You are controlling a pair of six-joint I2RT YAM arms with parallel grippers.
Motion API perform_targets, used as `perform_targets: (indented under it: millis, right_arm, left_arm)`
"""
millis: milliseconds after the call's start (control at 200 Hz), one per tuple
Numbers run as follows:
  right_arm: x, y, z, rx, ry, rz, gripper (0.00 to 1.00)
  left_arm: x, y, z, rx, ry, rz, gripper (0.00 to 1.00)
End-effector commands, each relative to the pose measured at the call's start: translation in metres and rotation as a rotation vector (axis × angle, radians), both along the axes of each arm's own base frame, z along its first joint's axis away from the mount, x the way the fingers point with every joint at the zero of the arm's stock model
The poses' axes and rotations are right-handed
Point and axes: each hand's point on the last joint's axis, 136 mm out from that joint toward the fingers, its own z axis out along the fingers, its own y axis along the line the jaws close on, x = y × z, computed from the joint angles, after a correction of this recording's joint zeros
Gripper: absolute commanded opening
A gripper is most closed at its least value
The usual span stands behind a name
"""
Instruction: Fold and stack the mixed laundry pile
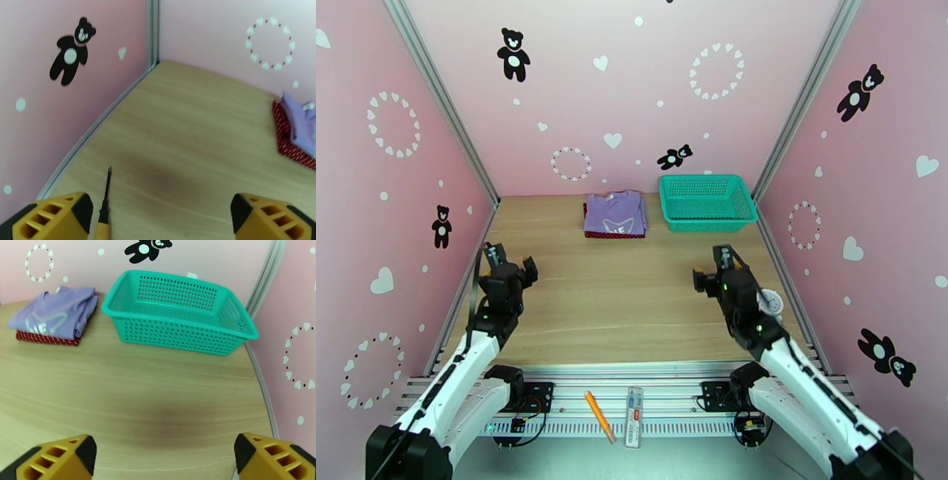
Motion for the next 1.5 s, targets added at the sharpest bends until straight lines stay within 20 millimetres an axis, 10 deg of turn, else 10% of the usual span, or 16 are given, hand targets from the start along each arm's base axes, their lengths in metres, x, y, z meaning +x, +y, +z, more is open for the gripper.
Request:
perform_targets:
  millis: [0,250,540,1491]
  right_arm:
    - [0.007,-0.019,0.029,-0.017,-0.219,-0.063,0.99]
    - [0.03,-0.058,-0.029,0.077,-0.157,-0.193,0.99]
    - [0.115,-0.021,-0.066,0.109,-0.057,0.055,0.96]
    - [0.118,-0.026,-0.076,0.133,0.059,0.043,0.99]
  left_arm:
    - [0.023,0.006,0.02,0.055,-0.155,0.021,0.98]
    - [0.078,-0.012,-0.019,0.088,-0.129,-0.106,0.98]
    - [0.093,-0.017,-0.04,0.03,-0.08,-0.192,0.98]
    - [0.094,-0.016,-0.042,0.004,-0.079,-0.209,0.98]
